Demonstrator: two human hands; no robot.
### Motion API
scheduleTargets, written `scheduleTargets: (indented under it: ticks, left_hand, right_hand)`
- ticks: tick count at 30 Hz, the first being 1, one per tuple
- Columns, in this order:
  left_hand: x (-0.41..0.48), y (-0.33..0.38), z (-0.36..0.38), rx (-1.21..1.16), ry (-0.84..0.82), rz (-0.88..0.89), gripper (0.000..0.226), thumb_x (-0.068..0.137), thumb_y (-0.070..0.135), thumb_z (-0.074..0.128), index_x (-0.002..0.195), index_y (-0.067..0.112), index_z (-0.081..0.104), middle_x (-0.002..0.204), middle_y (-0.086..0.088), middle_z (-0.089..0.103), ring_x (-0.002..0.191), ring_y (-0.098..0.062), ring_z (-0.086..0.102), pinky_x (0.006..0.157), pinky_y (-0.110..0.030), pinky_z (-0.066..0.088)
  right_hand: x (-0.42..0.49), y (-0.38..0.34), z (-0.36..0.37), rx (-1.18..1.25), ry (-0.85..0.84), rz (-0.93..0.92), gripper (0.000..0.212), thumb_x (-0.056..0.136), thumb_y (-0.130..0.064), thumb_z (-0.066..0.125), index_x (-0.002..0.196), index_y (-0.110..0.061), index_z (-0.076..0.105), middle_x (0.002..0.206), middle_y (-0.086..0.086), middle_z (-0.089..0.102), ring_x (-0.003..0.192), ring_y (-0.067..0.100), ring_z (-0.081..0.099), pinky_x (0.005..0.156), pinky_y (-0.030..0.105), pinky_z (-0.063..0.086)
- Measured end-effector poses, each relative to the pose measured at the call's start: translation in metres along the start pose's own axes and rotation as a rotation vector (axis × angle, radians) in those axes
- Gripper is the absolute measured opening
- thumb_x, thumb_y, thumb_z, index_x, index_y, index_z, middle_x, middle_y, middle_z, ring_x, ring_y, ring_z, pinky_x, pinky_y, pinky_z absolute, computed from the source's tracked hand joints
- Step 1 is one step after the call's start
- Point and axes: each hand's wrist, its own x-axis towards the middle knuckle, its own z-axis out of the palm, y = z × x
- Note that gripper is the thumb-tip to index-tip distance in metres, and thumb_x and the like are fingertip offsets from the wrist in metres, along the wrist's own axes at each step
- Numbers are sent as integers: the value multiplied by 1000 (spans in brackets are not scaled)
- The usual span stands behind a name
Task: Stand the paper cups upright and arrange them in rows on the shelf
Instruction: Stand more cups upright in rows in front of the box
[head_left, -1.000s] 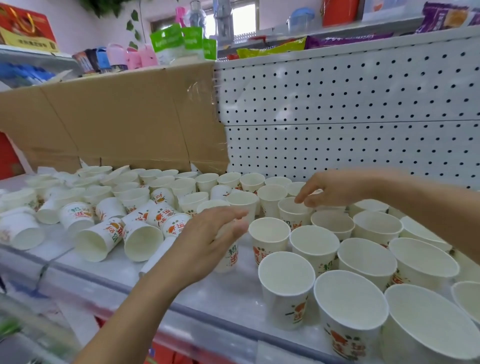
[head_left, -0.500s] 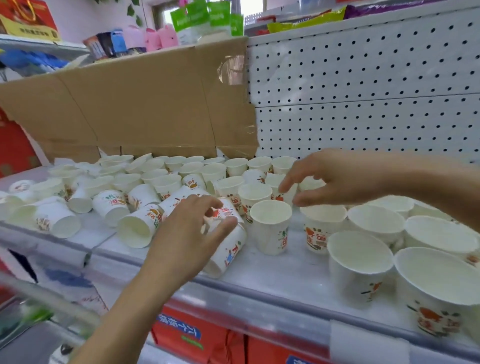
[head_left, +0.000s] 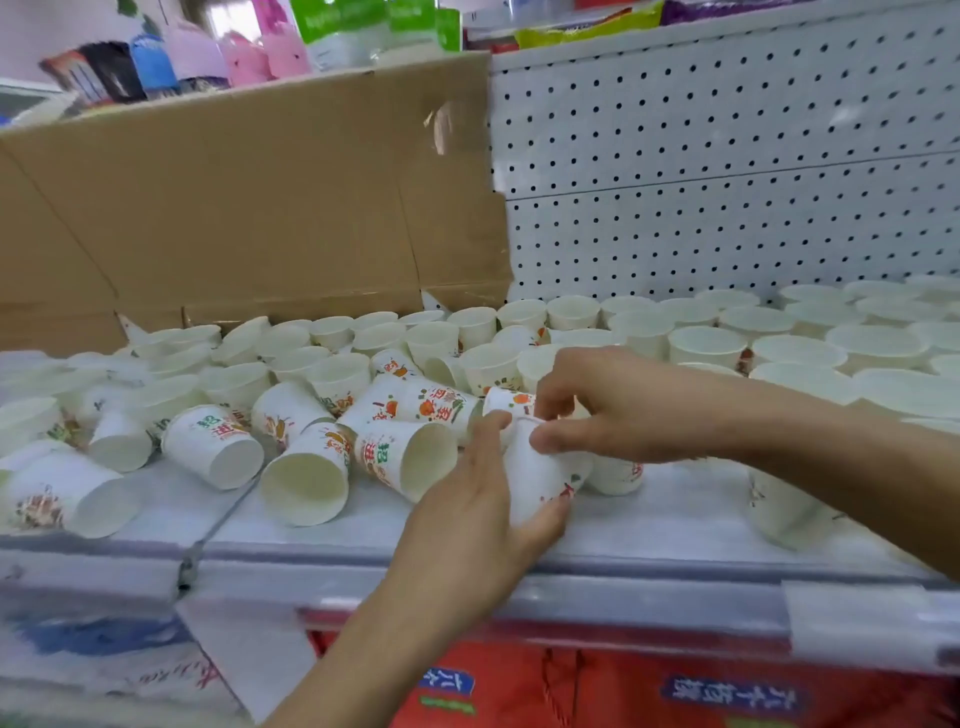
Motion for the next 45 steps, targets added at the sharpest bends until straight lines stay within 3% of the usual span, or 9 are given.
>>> scheduleTargets:
  ticks: [3, 7, 13, 21, 24, 28, 33, 39, 45]
  left_hand:
    - [10, -2, -9, -21, 57, 100, 71, 81, 69, 43, 140, 34, 25, 119, 13, 52, 106, -11, 51, 89, -34, 43]
    - [42, -11, -28, 184, 273, 131, 56, 90, 59, 38, 134, 24, 40, 117, 7, 61, 110, -20, 51, 92, -39, 35]
    - [70, -9, -22, 551, 139, 69, 60, 91, 57, 42, 134, 16, 34, 99, -4, 69, 105, -27, 57, 86, -39, 30]
    - [66, -4, -28, -33, 164, 161, 39, 89, 23, 59, 125, 28, 46, 88, 16, 67, 92, -14, 54, 90, -30, 28]
    - [58, -1, -34, -51, 145, 356, 26, 86, 20, 67, 110, 30, 65, 79, 18, 64, 87, -9, 61, 94, -38, 42]
    - [55, 0, -31, -41, -97, 476, 20, 85, 22, 68, 100, 36, 70, 87, 18, 69, 85, -1, 61, 84, -34, 51]
    - [57, 5, -35, -19, -172, 565, 17, 84, 37, 67, 101, 36, 68, 89, 21, 67, 88, 2, 60, 83, -32, 50]
    - [95, -5, -74, -124, -55, 380, 14, 88, 35, 65, 99, 31, 72, 90, 17, 70, 87, 6, 59, 74, -4, 39]
    - [146, -35, -72, 84, -238, 200, 21, 95, 33, 54, 112, 34, 67, 107, 19, 66, 96, 5, 58, 77, -15, 45]
  right_hand:
    - [-10, 3, -7, 70, 56, 67, 14, 87, -37, 63, 82, -24, 66, 80, -11, 56, 70, 2, 49, 63, 22, 39]
    - [-37, 7, -18, -69, 62, 137, 12, 87, -38, 62, 77, -33, 60, 80, -14, 51, 70, -1, 45, 60, 18, 33]
    - [-70, 4, -22, -315, 8, 285, 14, 85, -44, 60, 82, -31, 64, 81, -14, 53, 77, 2, 49, 70, 33, 49]
    - [-72, 6, -24, -361, 44, 388, 28, 82, -58, 55, 85, -32, 64, 86, -13, 54, 86, 9, 53, 67, 29, 45]
    - [-64, 15, -25, -286, 143, 347, 26, 85, -59, 49, 92, -38, 63, 91, -17, 53, 89, 3, 46, 73, 31, 44]
    - [-42, 27, -24, -168, 117, 264, 21, 92, -46, 53, 108, -37, 64, 106, -21, 56, 106, -1, 43, 92, 27, 40]
    - [-16, 38, -17, -191, 0, 222, 19, 88, -37, 60, 90, -23, 73, 86, -10, 70, 85, 12, 63, 79, 39, 53]
    - [-7, 55, -21, -185, -108, 147, 26, 86, -34, 58, 81, -11, 68, 77, 5, 68, 76, 22, 61, 71, 41, 54]
    - [20, 70, -44, -11, -45, 132, 21, 89, -36, 61, 79, -23, 74, 72, -12, 69, 70, 8, 62, 70, 31, 53]
